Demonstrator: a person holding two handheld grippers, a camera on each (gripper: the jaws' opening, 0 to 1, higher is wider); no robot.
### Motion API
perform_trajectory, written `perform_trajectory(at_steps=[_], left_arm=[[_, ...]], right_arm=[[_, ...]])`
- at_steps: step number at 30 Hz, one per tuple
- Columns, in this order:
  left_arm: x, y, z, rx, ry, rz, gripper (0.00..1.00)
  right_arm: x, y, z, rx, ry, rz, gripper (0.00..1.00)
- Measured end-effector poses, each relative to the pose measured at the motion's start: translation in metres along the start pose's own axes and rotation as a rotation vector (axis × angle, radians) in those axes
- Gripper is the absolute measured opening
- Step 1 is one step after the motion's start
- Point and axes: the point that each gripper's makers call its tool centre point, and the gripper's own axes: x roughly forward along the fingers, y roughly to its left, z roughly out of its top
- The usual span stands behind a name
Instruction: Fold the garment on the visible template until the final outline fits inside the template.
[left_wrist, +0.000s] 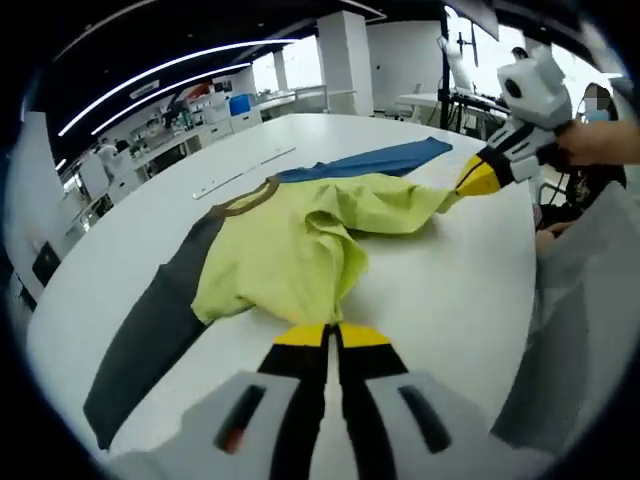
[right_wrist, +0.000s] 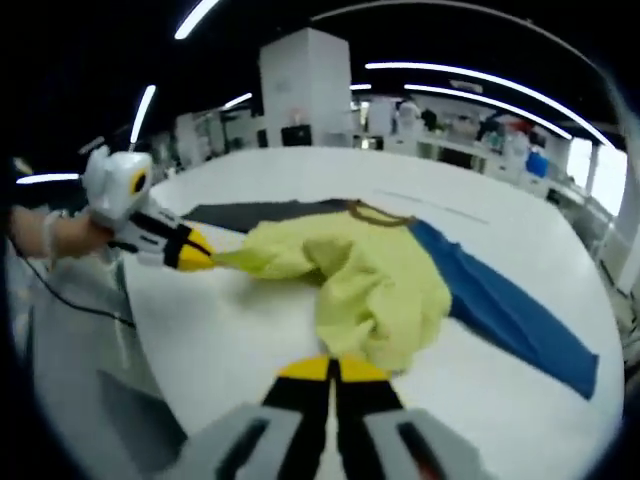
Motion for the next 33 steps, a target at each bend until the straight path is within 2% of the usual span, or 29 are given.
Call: perform_trajectory(at_steps=[9,13,16,23,29,33], left_arm=[[-0.037,0.010,-0.028,0.007,0.053,0.016,0.00],[-0.052,0.006,-0.046,0.030,0.099,0.002,0.00],[-0.062,0.004,-0.059,0.015,0.127,-0.012,0.00],[-0.078,-0.005,-0.079,0.023,0.193,-0.051,0.00],[-0.084,-0.014,-0.099,0.043,0.260,-0.086,0.00],[-0.087,-0.018,-0.105,0.048,0.287,-0.101,0.00]], right_arm=[[-0.023,0.001,-0.010,-0.027,0.022,0.027,0.00],[-0.030,0.010,-0.023,-0.035,0.058,0.067,0.00],[-0.034,0.016,-0.037,-0.046,0.089,0.095,0.00],[-0.044,0.022,-0.058,-0.043,0.146,0.137,0.00],[-0.052,0.025,-0.070,-0.058,0.182,0.146,0.00],[-0.058,0.022,-0.081,-0.069,0.212,0.144,0.00]])
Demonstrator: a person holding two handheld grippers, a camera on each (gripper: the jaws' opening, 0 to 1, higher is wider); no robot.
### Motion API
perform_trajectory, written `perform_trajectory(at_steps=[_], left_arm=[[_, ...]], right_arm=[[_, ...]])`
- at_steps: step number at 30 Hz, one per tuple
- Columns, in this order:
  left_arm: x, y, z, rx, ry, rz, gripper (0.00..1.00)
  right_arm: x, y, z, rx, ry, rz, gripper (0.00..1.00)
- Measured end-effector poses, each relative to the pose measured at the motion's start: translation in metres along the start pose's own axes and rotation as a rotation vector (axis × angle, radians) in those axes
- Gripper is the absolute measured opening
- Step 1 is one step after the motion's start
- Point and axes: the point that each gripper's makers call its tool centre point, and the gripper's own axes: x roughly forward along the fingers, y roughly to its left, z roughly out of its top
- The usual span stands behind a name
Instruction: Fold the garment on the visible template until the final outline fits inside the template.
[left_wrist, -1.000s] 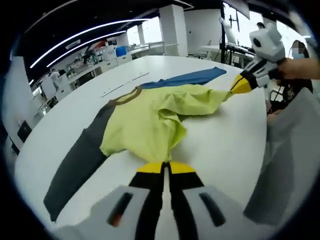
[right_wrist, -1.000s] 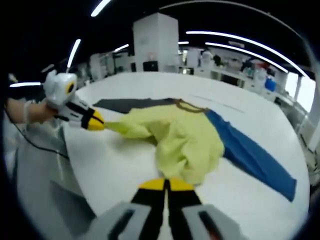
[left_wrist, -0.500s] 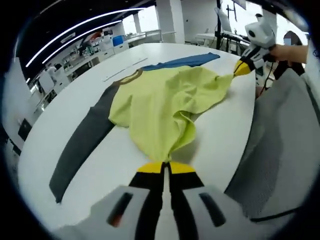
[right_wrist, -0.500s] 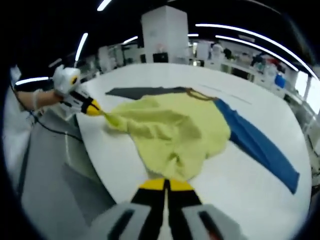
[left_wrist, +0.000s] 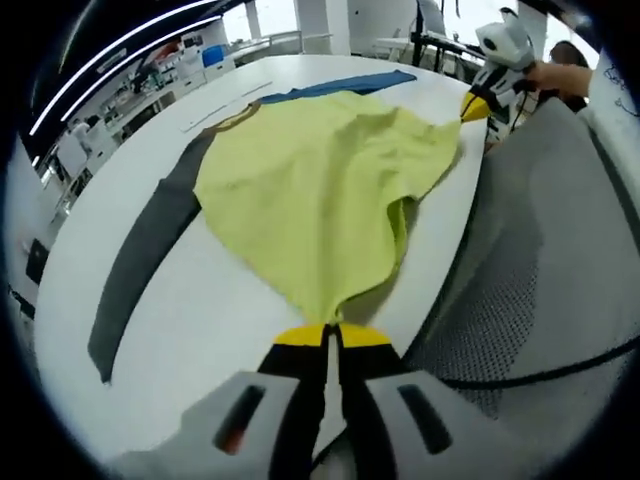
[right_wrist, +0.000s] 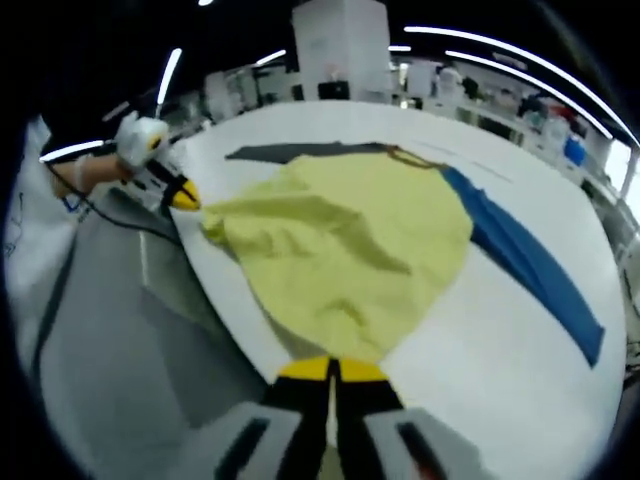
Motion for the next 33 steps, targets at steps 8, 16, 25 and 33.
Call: perform_trajectory(at_steps=[8,16,25,33], left_arm=[[0.000,-0.002,-0.009,0.028,0.052,-0.013,0.00],[0.000,-0.008,-0.013,0.040,0.073,-0.028,0.00],[0.004,-0.012,-0.016,0.025,0.080,-0.038,0.00],[0.005,-0.011,-0.018,-0.011,0.064,-0.041,0.00]], right_arm=[[-0.001,-0.009,-0.019,-0.024,0.052,-0.006,0.00],[-0.005,-0.014,-0.024,-0.042,0.077,-0.017,0.00],[-0.007,-0.016,-0.031,-0.015,0.085,-0.022,0.00],[-0.004,-0.015,-0.035,-0.013,0.098,-0.013,0.00]])
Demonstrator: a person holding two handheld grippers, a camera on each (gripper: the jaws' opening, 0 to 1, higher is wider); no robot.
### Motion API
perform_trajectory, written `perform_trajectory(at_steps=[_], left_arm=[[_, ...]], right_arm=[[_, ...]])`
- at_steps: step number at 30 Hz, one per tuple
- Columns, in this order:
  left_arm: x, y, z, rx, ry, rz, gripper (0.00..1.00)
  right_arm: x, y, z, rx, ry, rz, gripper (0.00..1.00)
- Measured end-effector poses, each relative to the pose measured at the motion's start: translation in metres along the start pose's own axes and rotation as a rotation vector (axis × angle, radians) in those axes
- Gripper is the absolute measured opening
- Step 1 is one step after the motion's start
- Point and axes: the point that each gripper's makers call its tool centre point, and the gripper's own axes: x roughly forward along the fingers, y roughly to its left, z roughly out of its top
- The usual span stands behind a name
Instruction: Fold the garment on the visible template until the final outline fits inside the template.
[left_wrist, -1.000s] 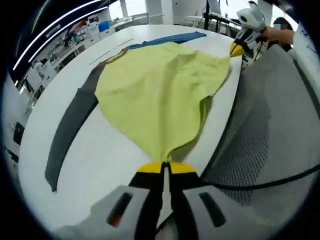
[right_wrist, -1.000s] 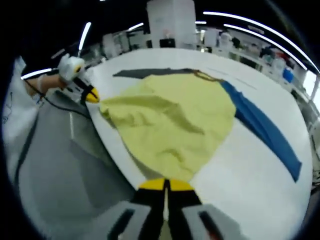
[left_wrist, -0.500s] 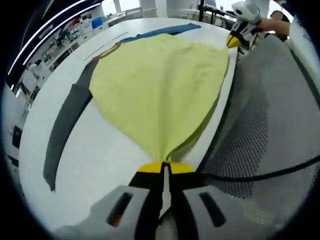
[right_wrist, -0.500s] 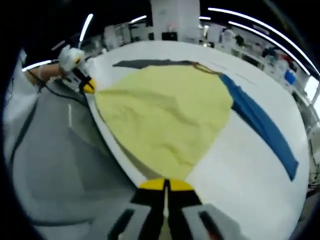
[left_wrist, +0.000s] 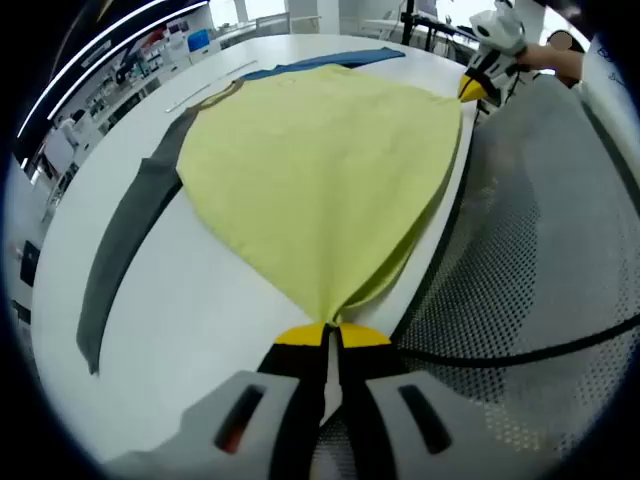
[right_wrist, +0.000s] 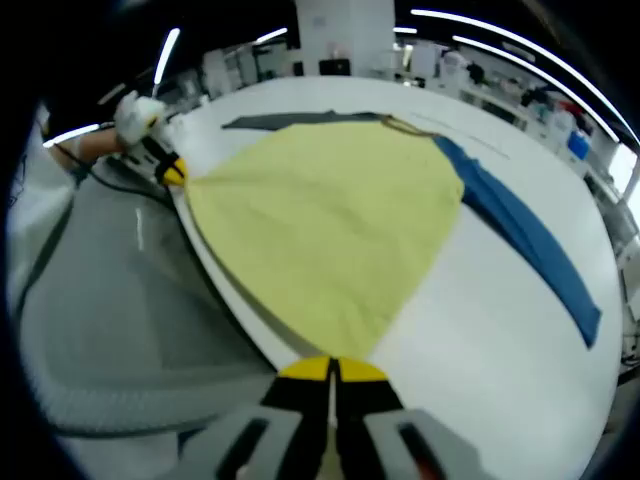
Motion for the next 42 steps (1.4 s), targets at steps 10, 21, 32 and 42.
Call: perform_trajectory(at_steps=[10,21,32,42], left_arm=[[-0.005,-0.008,0.005,-0.088,-0.105,-0.063,0.30],[-0.022,0.029,0.039,-0.245,-0.299,-0.004,0.87],[-0.035,0.072,0.055,-0.336,-0.401,0.079,0.99],[-0.044,0.091,0.074,-0.355,-0.458,0.134,0.99]], right_arm=[[-0.006,0.004,0.004,0.027,-0.052,0.042,0.31],[-0.003,-0.016,0.022,0.053,-0.112,-0.010,0.81],[-0.013,-0.067,0.032,0.160,-0.170,-0.105,0.90],[-0.040,-0.145,0.044,0.315,-0.281,-0.219,0.88]])
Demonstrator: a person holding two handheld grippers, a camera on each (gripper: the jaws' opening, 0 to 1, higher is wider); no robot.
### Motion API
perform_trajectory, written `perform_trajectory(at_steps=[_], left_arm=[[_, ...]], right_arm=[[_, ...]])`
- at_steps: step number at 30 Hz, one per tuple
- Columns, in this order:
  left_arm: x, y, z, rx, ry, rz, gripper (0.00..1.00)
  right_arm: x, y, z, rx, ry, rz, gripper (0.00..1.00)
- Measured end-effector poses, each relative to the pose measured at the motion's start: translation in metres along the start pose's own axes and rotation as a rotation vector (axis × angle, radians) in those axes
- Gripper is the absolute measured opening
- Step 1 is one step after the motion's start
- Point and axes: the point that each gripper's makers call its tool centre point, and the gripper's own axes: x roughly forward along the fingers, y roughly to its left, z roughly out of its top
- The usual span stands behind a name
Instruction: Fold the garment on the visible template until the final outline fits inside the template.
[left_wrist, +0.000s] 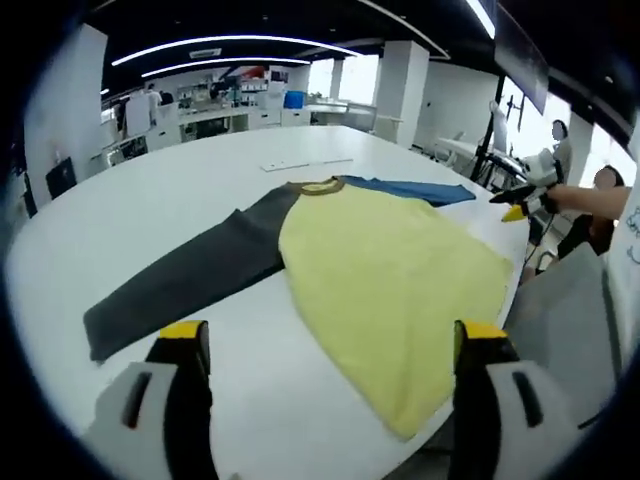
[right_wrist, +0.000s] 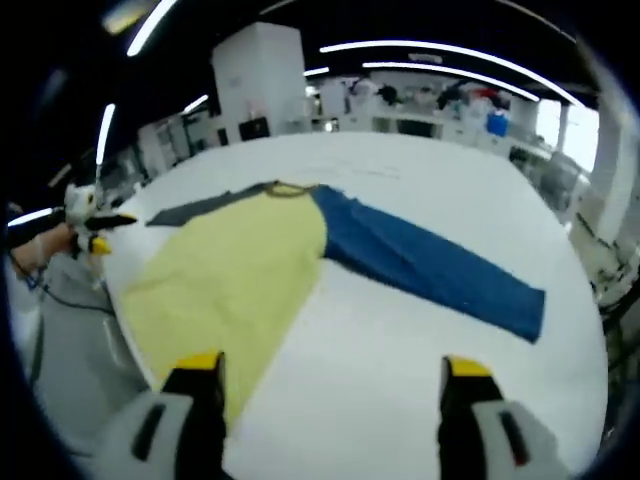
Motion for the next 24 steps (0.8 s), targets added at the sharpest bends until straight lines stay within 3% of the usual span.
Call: perform_trajectory(at_steps=[5,9,12,18,23,24], left_arm=[[0.000,0.003,0.006,0.009,-0.008,0.013,0.99],[0.000,0.005,0.008,0.010,-0.009,0.019,0.97],[0.000,0.004,0.008,0.007,-0.008,0.021,0.96],[0.007,-0.003,0.002,-0.036,-0.014,0.026,0.96],[0.010,-0.022,0.002,-0.033,0.001,0.018,0.95],[0.010,-0.023,0.001,-0.034,0.003,0.020,0.95]], right_arm=[[-0.006,-0.042,0.020,0.067,-0.045,-0.055,0.87],[-0.009,-0.072,0.025,0.120,-0.064,-0.108,0.84],[-0.006,-0.115,0.019,0.190,-0.049,-0.168,0.79],[-0.002,-0.159,0.011,0.296,-0.033,-0.258,0.70],[0.003,-0.175,0.014,0.332,-0.041,-0.275,0.62],[0.005,-0.170,0.012,0.335,-0.035,-0.280,0.62]])
